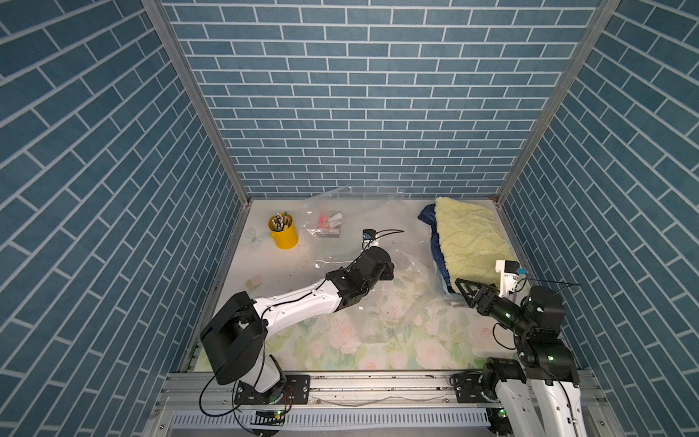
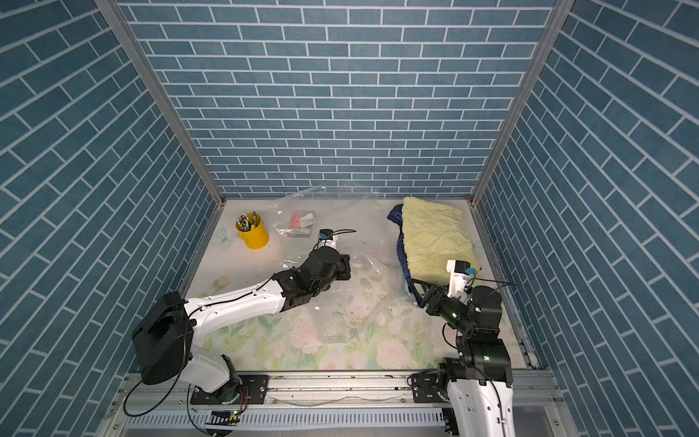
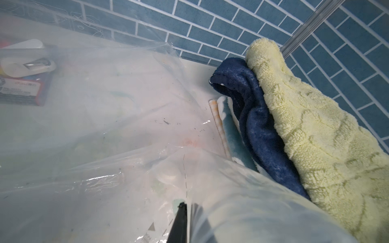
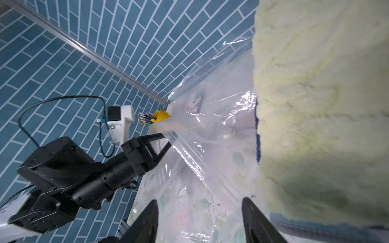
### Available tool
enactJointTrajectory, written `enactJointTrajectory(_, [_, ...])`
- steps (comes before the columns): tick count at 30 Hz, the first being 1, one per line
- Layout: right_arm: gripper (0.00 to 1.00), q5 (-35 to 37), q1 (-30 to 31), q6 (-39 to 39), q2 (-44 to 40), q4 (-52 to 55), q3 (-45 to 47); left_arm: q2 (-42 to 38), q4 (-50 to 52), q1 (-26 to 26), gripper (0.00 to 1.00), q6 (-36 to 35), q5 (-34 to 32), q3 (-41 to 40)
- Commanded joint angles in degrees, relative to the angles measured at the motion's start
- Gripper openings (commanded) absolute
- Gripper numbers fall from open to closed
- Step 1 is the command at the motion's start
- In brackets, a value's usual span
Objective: Take the blanket out of the vacuum bag
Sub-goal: Place the blanket at the center of the board.
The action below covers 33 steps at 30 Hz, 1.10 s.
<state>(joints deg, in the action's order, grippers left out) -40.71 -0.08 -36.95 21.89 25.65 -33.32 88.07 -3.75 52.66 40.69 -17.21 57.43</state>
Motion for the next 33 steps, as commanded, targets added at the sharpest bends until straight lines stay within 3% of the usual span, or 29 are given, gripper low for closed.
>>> enactJointTrajectory(1, [0.63, -2.5, 1.4, 3.4, 2.6, -0.1, -0.7, 0.3, 0.9, 0.2, 0.12, 1.6, -2.7, -1.0])
enactJointTrajectory(5, [0.63, -4.3, 2.1, 3.0, 7.9, -3.3, -0.5, 2.2, 1.4, 0.4, 0.13, 1.3, -2.4, 1.0])
enactJointTrajectory(13, [0.62, -1.4, 2.8, 6.1, 16.1, -2.2, -4.9, 3.5, 0.2, 0.5, 0.13, -0.2, -0.9, 3.2])
enactJointTrajectory(22, [0.54, 0.7, 2.8, 4.8, 15.2, 2.0, -14.2, -0.7, -1.5, 0.5, 0.14, -2.1, 2.4, -0.4])
enactJointTrajectory(28, [0.54, 7.0, 2.8, 9.4, 22.0, 7.5, -27.4, -6.1, -4.5, 0.5, 0.15, -3.1, 3.3, -6.2])
enactJointTrajectory(33, [0.57, 18.1, 2.7, 13.6, 30.2, 5.4, -32.0, -9.2, -3.9, 0.5, 0.16, -4.4, 2.4, -10.2])
